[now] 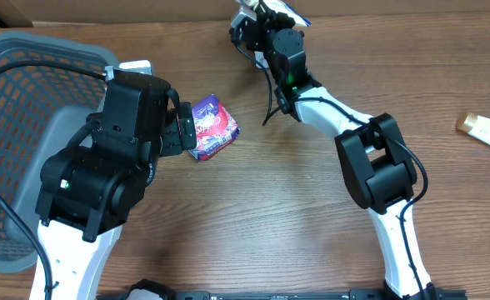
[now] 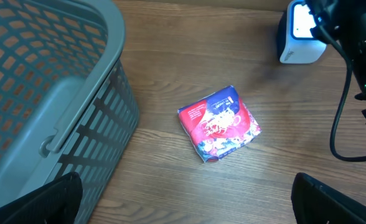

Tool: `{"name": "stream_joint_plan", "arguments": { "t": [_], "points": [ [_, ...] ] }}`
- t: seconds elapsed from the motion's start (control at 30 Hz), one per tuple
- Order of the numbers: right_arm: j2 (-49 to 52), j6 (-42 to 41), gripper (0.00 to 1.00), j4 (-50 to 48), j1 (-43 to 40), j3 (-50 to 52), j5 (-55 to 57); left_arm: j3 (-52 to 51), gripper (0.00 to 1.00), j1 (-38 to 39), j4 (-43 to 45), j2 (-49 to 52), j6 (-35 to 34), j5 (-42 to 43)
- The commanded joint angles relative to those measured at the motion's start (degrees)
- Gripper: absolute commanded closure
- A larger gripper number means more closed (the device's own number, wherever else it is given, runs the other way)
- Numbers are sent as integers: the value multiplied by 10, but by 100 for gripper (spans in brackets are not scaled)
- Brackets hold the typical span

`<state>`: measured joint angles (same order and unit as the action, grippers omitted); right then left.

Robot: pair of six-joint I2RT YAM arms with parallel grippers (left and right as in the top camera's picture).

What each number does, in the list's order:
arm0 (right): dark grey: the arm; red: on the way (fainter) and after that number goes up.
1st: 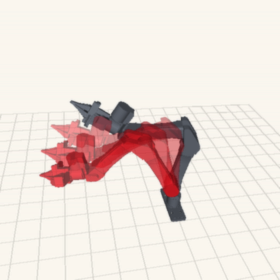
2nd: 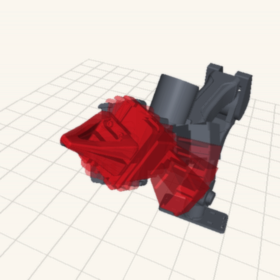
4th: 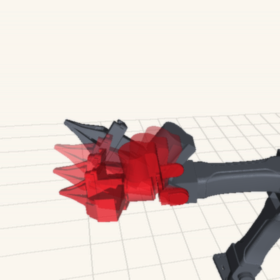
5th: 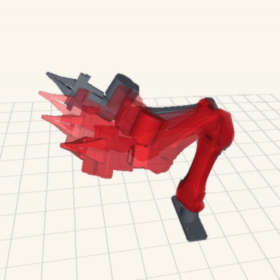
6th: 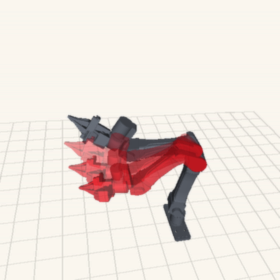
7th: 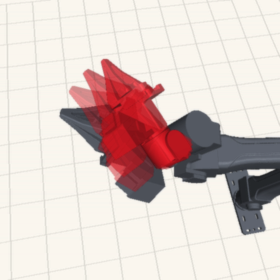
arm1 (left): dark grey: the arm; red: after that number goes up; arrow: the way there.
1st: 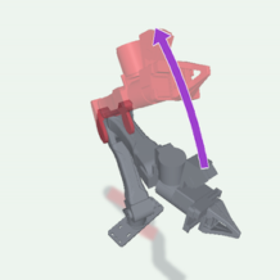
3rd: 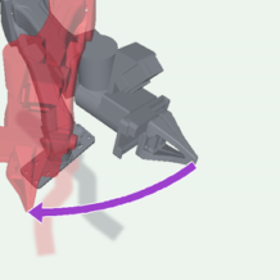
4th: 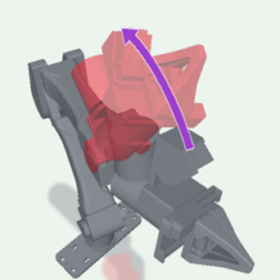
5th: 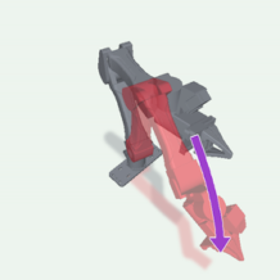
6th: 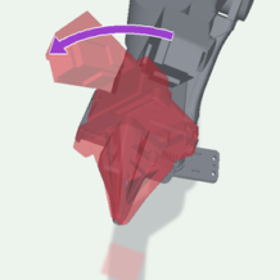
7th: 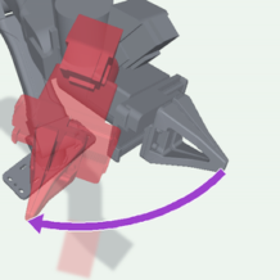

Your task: Scan the item barcode

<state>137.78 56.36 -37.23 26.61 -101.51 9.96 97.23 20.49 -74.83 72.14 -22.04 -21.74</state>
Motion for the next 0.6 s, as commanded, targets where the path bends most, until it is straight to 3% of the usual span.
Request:
{"name": "stream_joint_plan", "arguments": {
  "t": [0.0, 0.33, 0.57],
  "points": [
    [11, 11, 96, 23, -3, -25, -10, 11, 0, -3, 0, -2, 8, -11],
    [19, 4, 96, 154, 24, -24, -10, 11, 1, -3, 0, -2, 9, -11],
    [19, -58, 96, 189, 47, -24, -14, 11, 0, -3, 0, -2, 9, -11]
  ]
}}
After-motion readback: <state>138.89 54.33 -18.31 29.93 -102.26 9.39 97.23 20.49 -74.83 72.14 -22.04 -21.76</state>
